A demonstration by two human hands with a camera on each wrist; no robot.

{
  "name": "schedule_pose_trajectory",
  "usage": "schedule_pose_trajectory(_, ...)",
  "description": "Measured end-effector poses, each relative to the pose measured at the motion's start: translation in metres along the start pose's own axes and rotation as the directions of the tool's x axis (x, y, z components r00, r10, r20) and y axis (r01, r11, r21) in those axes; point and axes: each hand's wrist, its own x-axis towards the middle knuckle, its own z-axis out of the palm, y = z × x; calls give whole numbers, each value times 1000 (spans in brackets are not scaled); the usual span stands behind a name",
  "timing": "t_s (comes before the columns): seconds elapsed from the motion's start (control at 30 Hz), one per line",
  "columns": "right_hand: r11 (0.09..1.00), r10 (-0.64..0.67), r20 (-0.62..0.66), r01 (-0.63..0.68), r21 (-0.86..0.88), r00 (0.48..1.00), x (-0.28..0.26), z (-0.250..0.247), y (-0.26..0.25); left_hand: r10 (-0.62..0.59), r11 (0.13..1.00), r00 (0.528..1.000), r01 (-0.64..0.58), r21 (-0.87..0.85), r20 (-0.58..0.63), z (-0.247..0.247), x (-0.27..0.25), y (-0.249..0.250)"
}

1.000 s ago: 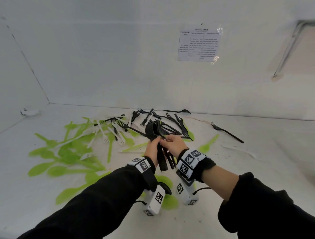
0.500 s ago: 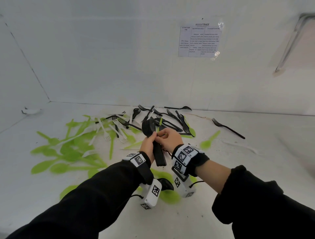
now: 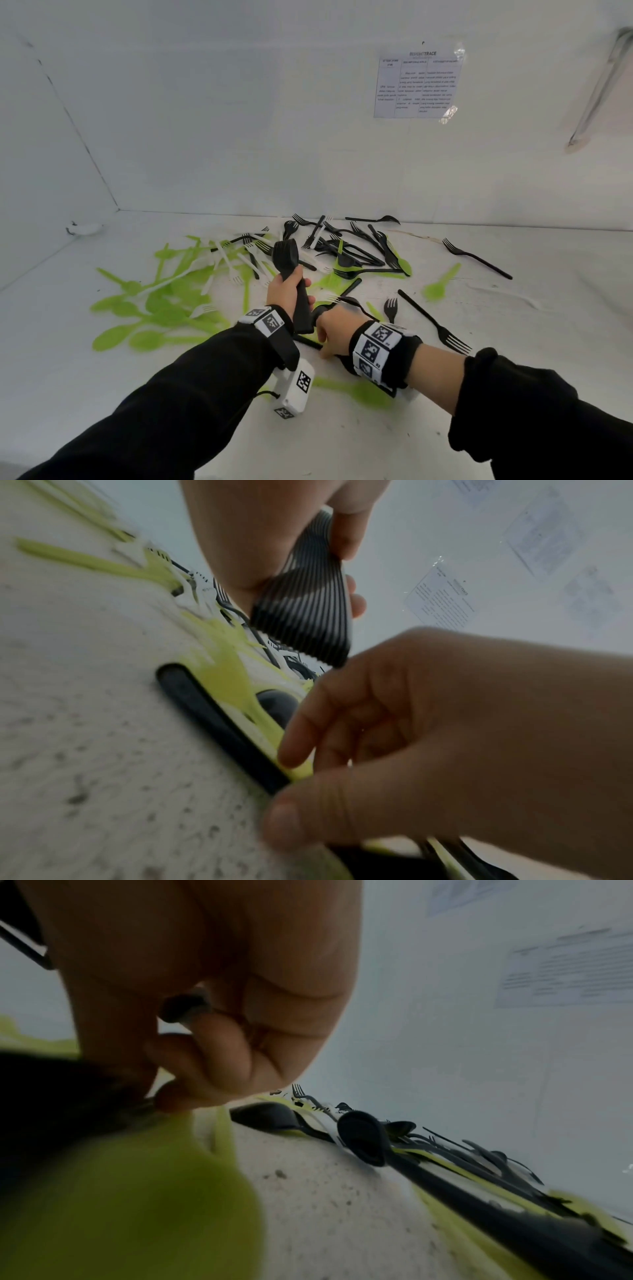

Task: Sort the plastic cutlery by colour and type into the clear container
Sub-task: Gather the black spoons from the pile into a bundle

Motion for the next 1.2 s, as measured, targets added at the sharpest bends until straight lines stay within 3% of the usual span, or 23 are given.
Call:
schedule_pose_trajectory(0.1,995,81,-18,-79,59,997,3,-4,1,-26,999,1000,26,-27,13,-3,-3,0)
schedule_pose_trajectory(0.2,949,210,-101,-178,258,972,0,-17,12,-28,998,999,29,-52,20,-7,-4,0)
schedule_pose_trajectory(0.33,870,316,-192,-203,449,929,-1,-36,40,-25,999,1000,26,-36,16,-9,-2,1)
schedule_pose_trajectory(0.5,838,289,-168,-164,520,942,0,-35,57,-36,998,999,37,-42,32,-2,-1,-1)
schedule_pose_trajectory(0.67,773,331,-293,-79,630,897,-2,-33,65,-51,998,998,51,-21,32,6,-2,-3)
schedule_pose_trajectory(0.83,707,220,-323,77,702,921,-8,-44,68,-71,997,997,72,-23,29,11,1,-9)
schedule_pose_trajectory(0.97,697,198,-487,227,680,850,-6,-46,77,-71,997,997,72,-24,19,15,5,-9)
schedule_pose_trajectory(1.07,675,182,-517,276,684,837,-6,-38,77,-119,991,992,121,-52,31,18,8,-11)
schedule_pose_trajectory(1.2,752,51,-518,309,582,854,-6,-22,60,-212,965,971,225,-131,107,27,0,-10)
